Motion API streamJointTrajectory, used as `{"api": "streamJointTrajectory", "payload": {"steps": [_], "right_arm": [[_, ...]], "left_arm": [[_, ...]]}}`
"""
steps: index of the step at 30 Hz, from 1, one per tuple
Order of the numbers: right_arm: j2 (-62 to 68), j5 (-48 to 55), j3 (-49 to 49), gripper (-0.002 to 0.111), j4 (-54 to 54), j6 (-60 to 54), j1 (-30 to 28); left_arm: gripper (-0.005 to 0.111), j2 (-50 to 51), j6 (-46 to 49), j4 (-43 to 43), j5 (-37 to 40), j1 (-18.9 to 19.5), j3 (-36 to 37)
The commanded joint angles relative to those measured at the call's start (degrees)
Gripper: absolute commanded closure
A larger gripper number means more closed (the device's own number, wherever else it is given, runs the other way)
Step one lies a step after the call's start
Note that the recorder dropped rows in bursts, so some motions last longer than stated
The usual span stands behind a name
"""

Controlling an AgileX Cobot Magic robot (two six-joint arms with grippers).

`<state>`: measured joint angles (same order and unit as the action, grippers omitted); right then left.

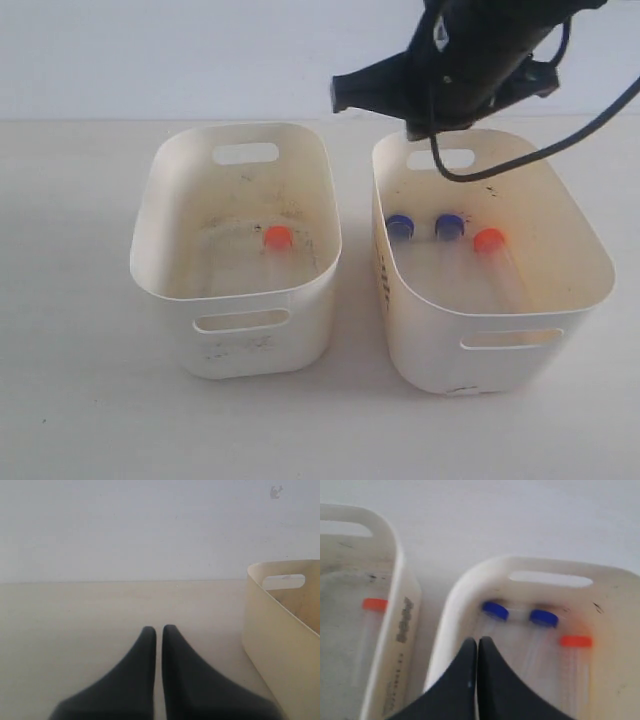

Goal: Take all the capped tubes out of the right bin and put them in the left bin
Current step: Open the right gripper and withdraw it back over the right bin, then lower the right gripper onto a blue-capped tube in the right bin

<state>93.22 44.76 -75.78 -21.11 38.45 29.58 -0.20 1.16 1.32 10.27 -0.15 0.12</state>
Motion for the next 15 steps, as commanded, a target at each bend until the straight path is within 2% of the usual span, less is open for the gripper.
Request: {"api": "streamJointTrajectory", "payload": {"steps": [1, 15], "right_arm": [[0.81, 3.38, 1.68, 0.108, 0.14, 1.99, -2.24], [9.22, 4.36, 2.13, 0.108, 1.33, 4.91, -2.24]], "left_arm": [[0.103, 0.2, -0.24, 0.19, -0.42, -0.41, -0.12], [0.103, 0.2, -0.24, 0.19, -0.42, -0.41, -0.12]]}}
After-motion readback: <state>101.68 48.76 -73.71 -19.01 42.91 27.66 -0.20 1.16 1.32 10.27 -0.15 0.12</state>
